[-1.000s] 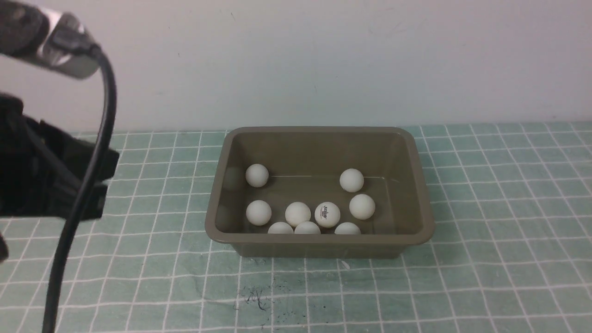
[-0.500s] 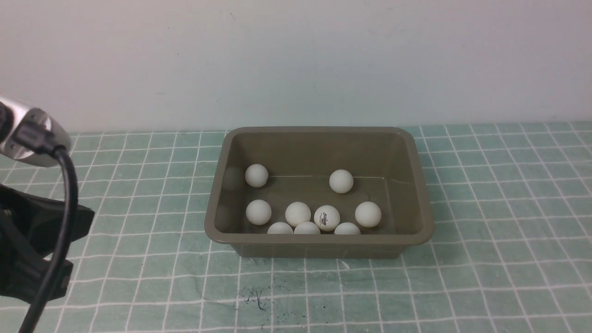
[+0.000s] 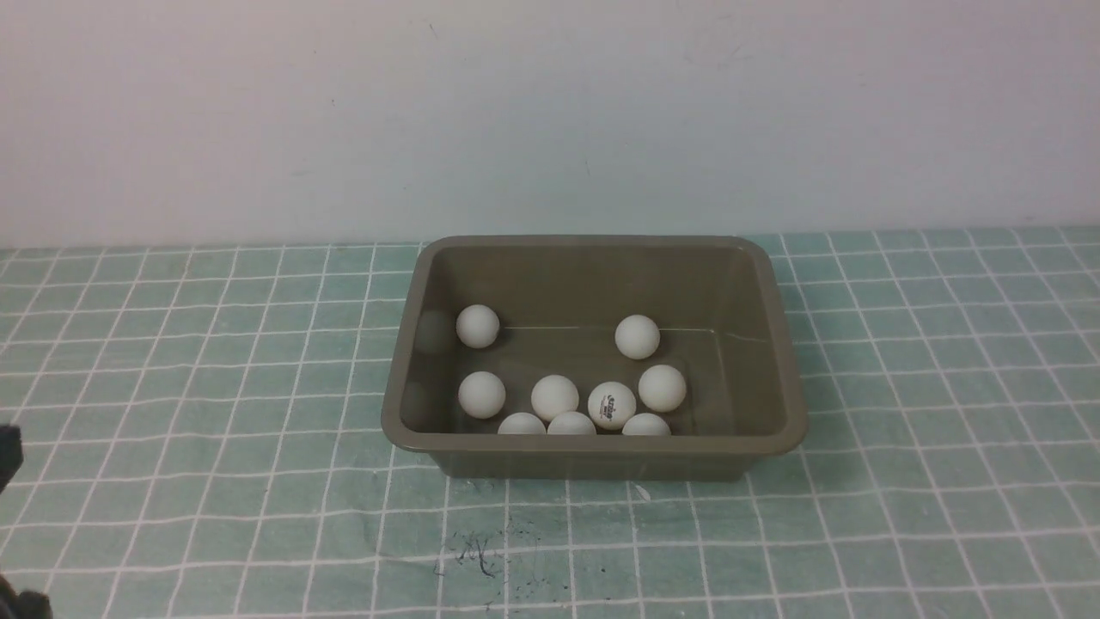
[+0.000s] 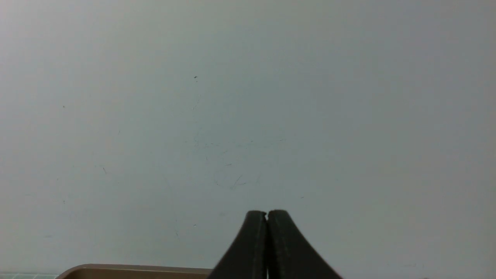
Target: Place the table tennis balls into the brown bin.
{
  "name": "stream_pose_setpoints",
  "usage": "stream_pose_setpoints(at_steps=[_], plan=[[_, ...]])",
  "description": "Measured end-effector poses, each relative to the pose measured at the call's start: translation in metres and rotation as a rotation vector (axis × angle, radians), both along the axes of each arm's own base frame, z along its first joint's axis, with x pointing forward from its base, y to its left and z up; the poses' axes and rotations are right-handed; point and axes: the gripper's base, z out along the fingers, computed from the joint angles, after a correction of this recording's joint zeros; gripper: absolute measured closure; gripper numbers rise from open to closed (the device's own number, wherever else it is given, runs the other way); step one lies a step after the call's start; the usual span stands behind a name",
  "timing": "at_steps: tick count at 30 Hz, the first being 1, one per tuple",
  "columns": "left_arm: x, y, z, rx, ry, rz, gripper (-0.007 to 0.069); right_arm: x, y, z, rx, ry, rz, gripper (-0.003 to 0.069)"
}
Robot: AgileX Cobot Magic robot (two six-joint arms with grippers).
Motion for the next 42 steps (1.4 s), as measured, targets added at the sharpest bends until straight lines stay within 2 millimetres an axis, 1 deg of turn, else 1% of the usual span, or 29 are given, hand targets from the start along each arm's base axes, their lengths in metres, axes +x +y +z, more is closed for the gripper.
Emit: stream_pose_setpoints(at_steps=[1, 2, 3, 4, 5, 6, 7, 13, 40, 42], plan=[[-0.004, 0.003, -0.021, -0.001, -0.014, 0.039, 0.0629, 0.000, 0.000, 0.000, 0.000, 0.000, 0.000, 0.0673], [-0.007, 0.005, -0.034, -0.005, -0.035, 0.061, 0.0629, 0.000, 0.000, 0.000, 0.000, 0.000, 0.000, 0.0673], [-0.011, 0.007, -0.057, -0.010, -0.043, 0.085, 0.0629, 0.000, 0.000, 0.000, 0.000, 0.000, 0.000, 0.0673], [-0.011, 0.007, -0.061, -0.010, -0.036, 0.088, 0.0629, 0.000, 0.000, 0.000, 0.000, 0.000, 0.000, 0.0673], [-0.016, 0.007, -0.085, -0.027, -0.048, 0.101, 0.0629, 0.000, 0.000, 0.000, 0.000, 0.000, 0.000, 0.0673], [-0.018, 0.007, -0.095, -0.035, -0.043, 0.103, 0.0629, 0.000, 0.000, 0.000, 0.000, 0.000, 0.000, 0.0673], [-0.019, 0.007, -0.098, -0.040, -0.042, 0.102, 0.0629, 0.000, 0.000, 0.000, 0.000, 0.000, 0.000, 0.0673], [-0.023, 0.007, -0.109, -0.047, 0.052, 0.102, 0.0629, 0.000, 0.000, 0.000, 0.000, 0.000, 0.000, 0.0673], [-0.023, 0.007, -0.109, -0.053, 0.053, 0.103, 0.0629, 0.000, 0.001, -0.002, -0.004, 0.022, 0.007, 0.0673], [-0.023, 0.007, -0.109, -0.053, 0.053, 0.103, 0.0629, 0.000, 0.000, -0.002, -0.044, 0.020, -0.009, 0.0673]])
